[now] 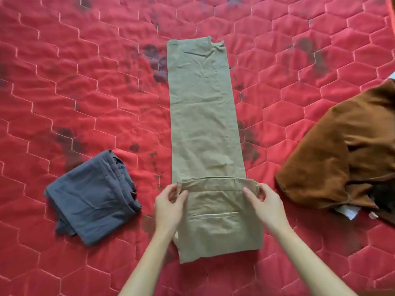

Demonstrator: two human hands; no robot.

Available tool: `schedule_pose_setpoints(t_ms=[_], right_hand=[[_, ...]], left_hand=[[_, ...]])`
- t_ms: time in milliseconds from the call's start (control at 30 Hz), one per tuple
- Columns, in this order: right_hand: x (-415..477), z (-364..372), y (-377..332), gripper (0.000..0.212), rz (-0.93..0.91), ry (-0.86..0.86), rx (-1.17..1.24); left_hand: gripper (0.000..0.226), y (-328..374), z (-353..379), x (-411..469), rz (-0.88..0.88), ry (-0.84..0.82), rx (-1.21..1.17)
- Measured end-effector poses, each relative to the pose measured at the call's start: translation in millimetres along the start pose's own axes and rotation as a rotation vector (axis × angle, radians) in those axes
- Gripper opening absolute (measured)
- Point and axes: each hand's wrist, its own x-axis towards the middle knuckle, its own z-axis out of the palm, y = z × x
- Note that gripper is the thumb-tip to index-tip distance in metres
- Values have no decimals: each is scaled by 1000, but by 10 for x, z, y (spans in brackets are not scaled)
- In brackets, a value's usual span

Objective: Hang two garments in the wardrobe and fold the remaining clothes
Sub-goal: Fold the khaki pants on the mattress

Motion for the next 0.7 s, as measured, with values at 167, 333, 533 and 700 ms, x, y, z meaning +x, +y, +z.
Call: schedule_pose_setpoints(t_ms=[167, 333, 533, 700], right_hand=[[596, 440, 223, 41, 131, -50, -178], [564, 568, 343, 54, 146, 30, -102], [490, 485, 325, 52, 166, -130, 17], [560, 474, 346, 46, 149, -218, 52]], left_hand=[[38, -376, 299, 556, -83, 90, 331], [75, -552, 352, 582, -170, 135, 256], [37, -574, 357, 576, -63, 152, 353], [35, -531, 377, 543, -67, 172, 187]])
